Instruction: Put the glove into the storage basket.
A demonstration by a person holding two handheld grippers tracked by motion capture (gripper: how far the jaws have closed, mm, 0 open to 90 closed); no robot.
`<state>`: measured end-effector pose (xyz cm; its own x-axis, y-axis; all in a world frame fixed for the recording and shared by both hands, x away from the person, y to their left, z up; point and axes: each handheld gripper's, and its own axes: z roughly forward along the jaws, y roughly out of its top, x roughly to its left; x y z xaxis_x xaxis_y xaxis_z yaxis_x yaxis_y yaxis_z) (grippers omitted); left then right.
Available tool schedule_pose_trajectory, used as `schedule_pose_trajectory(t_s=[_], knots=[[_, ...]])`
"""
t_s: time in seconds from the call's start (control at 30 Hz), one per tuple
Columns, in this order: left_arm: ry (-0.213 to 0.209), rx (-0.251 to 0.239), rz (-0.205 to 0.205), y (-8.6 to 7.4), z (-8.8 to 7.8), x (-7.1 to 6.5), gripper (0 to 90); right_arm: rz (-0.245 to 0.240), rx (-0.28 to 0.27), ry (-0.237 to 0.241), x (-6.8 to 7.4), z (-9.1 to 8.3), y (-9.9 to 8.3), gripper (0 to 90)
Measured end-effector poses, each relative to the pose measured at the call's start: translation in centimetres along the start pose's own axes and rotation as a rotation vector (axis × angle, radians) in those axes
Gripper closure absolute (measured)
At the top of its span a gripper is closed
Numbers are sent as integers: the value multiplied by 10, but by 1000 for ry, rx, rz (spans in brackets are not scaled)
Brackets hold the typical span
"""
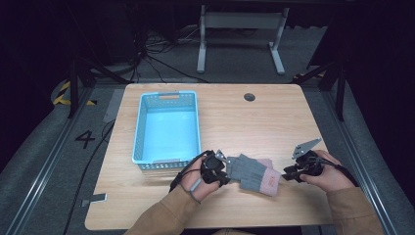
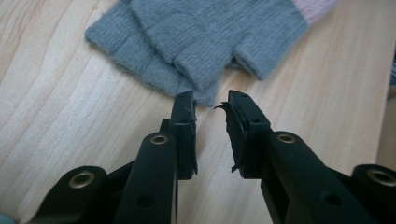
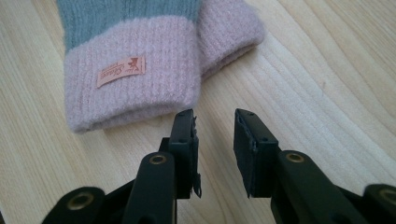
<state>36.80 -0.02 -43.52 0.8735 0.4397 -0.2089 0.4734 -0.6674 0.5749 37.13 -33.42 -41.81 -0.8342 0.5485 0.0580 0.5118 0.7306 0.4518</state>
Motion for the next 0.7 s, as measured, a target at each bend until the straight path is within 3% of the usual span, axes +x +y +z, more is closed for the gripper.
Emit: schedule_pose_trajectory(t_s=[0.17, 0.4, 0.6, 0.7], knots=[[3, 16, -15, 4, 11, 3, 731, -4, 22, 10, 0, 1, -2, 697], [-13, 51, -11, 7, 18, 2, 722, -19, 8, 31, 5, 1, -1, 696], [0, 64, -5, 8, 20, 2, 712, -38, -6, 43, 8, 4, 3, 697], [13, 61, -20, 8, 20, 2, 712, -48, -6, 38, 9, 4, 4, 702]])
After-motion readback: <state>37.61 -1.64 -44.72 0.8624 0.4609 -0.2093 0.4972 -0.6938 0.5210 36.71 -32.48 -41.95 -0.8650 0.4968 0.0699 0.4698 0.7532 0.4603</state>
